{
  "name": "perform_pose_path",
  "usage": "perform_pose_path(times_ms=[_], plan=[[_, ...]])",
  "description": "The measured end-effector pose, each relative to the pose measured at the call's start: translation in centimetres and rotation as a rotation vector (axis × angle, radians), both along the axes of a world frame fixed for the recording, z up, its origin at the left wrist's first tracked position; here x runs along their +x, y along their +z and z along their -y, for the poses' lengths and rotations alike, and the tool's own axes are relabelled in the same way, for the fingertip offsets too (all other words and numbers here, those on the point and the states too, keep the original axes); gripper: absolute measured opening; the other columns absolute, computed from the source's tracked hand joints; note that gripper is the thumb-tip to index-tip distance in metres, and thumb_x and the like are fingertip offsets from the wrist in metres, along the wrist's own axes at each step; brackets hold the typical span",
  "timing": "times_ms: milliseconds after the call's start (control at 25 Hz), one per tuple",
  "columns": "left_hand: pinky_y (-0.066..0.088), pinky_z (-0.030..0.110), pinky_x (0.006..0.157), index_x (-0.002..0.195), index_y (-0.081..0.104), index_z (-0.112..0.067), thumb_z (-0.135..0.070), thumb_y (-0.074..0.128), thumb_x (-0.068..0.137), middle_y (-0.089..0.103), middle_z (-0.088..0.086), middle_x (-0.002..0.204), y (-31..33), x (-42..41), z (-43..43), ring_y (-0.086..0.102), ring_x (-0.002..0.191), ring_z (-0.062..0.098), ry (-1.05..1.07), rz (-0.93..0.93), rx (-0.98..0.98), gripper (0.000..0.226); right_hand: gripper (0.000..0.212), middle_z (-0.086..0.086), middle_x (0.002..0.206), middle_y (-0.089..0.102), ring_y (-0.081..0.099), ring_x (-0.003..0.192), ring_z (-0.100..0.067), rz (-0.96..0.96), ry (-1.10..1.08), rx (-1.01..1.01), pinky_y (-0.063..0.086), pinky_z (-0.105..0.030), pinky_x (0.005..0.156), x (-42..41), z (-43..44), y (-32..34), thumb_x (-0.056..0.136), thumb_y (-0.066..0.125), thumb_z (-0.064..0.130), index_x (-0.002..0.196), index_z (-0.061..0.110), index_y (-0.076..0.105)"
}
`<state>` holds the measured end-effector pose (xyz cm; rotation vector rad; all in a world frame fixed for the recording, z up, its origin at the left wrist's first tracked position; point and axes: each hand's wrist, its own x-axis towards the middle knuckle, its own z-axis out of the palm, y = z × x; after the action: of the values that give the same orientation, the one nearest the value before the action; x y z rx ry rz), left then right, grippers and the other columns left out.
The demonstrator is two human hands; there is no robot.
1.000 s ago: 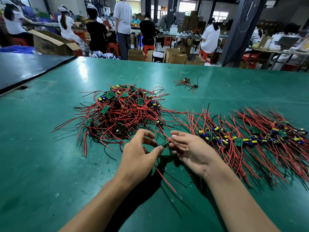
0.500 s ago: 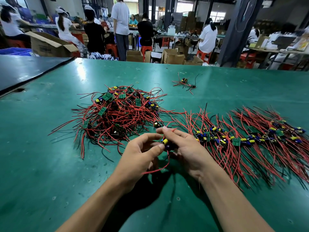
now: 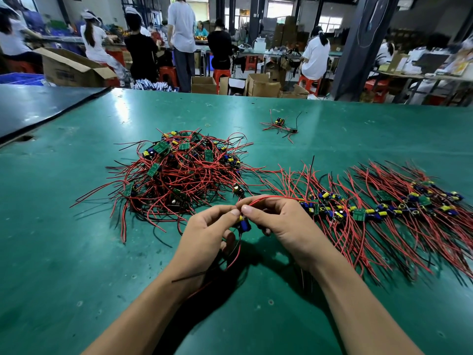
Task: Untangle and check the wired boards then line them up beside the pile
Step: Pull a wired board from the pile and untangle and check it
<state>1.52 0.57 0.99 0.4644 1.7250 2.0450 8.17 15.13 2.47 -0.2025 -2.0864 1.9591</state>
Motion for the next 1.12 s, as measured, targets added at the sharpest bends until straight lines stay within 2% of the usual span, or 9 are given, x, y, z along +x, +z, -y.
perform_pose_path(times_ms=[120,240,360,520,640,760,840,1000,1120], plan=[[0.036,0.018,0.043,0.092,0.075,-0.012,-0.017,0.065,0.091,0.062,0.000,0.064,-0.4,0.3,0.1,0.045,0.047,0.007,-0.048,-0.035,0.024,0.011,0.019,0.008,0.067,0.067,0.049,0.057,-0.001,-0.001,-0.053,0.035,0.038,-0.009,0.054,0.0,-0.3,-0.2,0.084,0.075,0.032,0.089,0.015,0.079],[0.038,0.015,0.047,0.092,0.075,-0.014,-0.015,0.067,0.090,0.068,-0.004,0.066,-0.4,0.6,0.2,0.047,0.049,0.005,-0.127,-0.229,-0.043,0.008,0.026,0.011,0.062,0.066,0.047,0.055,0.001,-0.021,-0.095,0.070,0.036,-0.009,0.053,0.0,-0.5,-0.2,0.078,0.074,0.045,0.077,0.020,0.079],[0.037,0.014,0.049,0.091,0.074,-0.012,-0.013,0.067,0.090,0.067,-0.007,0.063,-0.4,0.5,0.3,0.047,0.050,0.001,-0.169,-0.362,-0.142,0.007,0.022,0.010,0.059,0.064,0.047,0.056,-0.002,-0.017,-0.129,0.155,0.037,-0.013,0.055,-0.2,-0.6,-0.6,0.086,0.076,0.035,0.070,0.020,0.076],[0.030,0.023,0.047,0.090,0.073,-0.007,-0.015,0.066,0.090,0.059,0.004,0.065,-0.6,0.6,0.2,0.039,0.051,0.012,-0.213,-0.301,-0.207,0.010,0.032,0.003,0.060,0.064,0.051,0.058,-0.005,0.037,-0.102,0.247,0.041,-0.022,0.061,-0.3,-0.4,-0.8,0.093,0.069,0.035,0.070,0.014,0.072],[0.035,0.023,0.049,0.084,0.072,-0.010,-0.015,0.062,0.093,0.059,0.001,0.064,-0.7,0.9,-0.1,0.043,0.052,0.013,-0.187,-0.239,-0.207,0.015,0.033,0.017,0.051,0.055,0.044,0.048,0.002,0.039,-0.128,0.300,0.033,-0.011,0.051,-0.2,-0.3,-0.7,0.096,0.066,0.034,0.069,0.016,0.069],[0.046,0.034,0.065,0.085,0.071,-0.011,-0.013,0.057,0.097,0.065,0.004,0.071,-0.7,1.2,-0.4,0.055,0.064,0.019,-0.153,-0.177,-0.121,0.019,0.025,0.021,0.056,0.059,0.052,0.052,0.005,0.012,-0.167,0.264,0.037,-0.007,0.055,-0.3,-0.2,-0.6,0.096,0.066,0.032,0.084,0.013,0.076],[0.055,0.037,0.068,0.086,0.072,-0.010,-0.009,0.055,0.097,0.071,0.008,0.076,-0.7,1.3,-0.5,0.064,0.068,0.022,-0.162,-0.131,-0.056,0.021,0.024,0.014,0.064,0.064,0.056,0.057,0.001,0.049,-0.113,0.188,0.045,-0.018,0.057,-0.3,0.0,-0.8,0.096,0.065,0.033,0.093,0.012,0.077],[0.053,0.029,0.050,0.081,0.073,-0.009,-0.007,0.048,0.099,0.069,0.010,0.070,-0.6,1.2,-0.2,0.063,0.050,0.021,-0.240,-0.013,0.012,0.031,0.031,-0.020,0.069,0.059,0.059,0.047,-0.017,0.171,0.109,-0.015,0.045,-0.021,0.043,0.0,0.3,-0.9,0.100,0.059,0.033,0.104,0.005,0.073],[0.049,0.047,0.060,0.079,0.064,0.000,-0.011,0.049,0.100,0.066,0.010,0.067,-0.8,1.0,0.0,0.056,0.051,0.024,-0.273,-0.123,-0.064,0.028,0.034,-0.019,0.064,0.066,0.065,0.046,-0.019,0.188,0.092,-0.022,0.045,-0.018,0.043,0.3,0.1,-0.7,0.099,0.061,0.034,0.101,0.002,0.073]])
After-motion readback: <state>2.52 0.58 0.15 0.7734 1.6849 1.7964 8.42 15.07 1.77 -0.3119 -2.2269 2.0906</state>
